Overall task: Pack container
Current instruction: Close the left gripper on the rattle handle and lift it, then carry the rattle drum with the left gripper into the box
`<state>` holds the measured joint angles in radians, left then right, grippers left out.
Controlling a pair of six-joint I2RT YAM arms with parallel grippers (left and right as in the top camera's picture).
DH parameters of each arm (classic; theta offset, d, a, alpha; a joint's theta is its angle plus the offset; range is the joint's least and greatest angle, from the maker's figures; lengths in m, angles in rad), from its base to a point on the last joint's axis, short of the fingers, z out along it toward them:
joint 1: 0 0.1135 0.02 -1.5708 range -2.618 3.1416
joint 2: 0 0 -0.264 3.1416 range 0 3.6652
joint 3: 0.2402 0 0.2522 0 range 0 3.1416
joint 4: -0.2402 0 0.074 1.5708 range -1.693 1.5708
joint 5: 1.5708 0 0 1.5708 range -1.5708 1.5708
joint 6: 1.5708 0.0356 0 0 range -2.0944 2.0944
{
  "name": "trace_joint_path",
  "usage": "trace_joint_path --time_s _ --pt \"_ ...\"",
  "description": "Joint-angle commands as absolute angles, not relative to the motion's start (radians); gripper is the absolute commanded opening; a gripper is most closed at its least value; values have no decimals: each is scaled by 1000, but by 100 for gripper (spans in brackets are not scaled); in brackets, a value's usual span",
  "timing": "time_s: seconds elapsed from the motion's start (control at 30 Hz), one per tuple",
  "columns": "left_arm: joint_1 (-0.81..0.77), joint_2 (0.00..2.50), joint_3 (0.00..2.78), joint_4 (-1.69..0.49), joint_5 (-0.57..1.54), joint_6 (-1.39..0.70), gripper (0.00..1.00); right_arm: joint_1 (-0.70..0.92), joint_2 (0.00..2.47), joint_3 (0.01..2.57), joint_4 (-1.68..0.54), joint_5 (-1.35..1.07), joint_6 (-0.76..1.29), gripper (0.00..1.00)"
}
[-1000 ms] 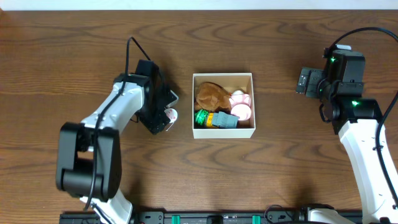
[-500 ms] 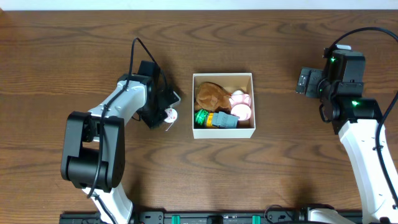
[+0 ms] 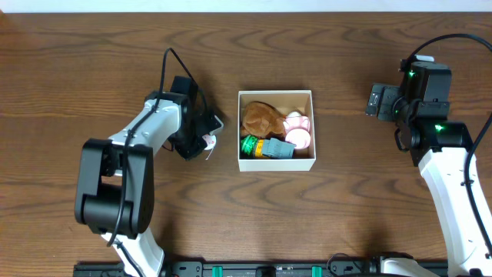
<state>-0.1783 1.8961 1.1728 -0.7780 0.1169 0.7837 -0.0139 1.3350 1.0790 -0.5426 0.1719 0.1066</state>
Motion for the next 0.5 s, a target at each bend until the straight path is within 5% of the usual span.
trace_joint_path --time_s 0.0,0.47 --pt "-174 1802 1180 -768 120 744 6 -14 1340 1084 -543 171 119 99" --pt "-319 1462 1182 -581 360 137 6 -14 1340 1084 -543 171 119 99"
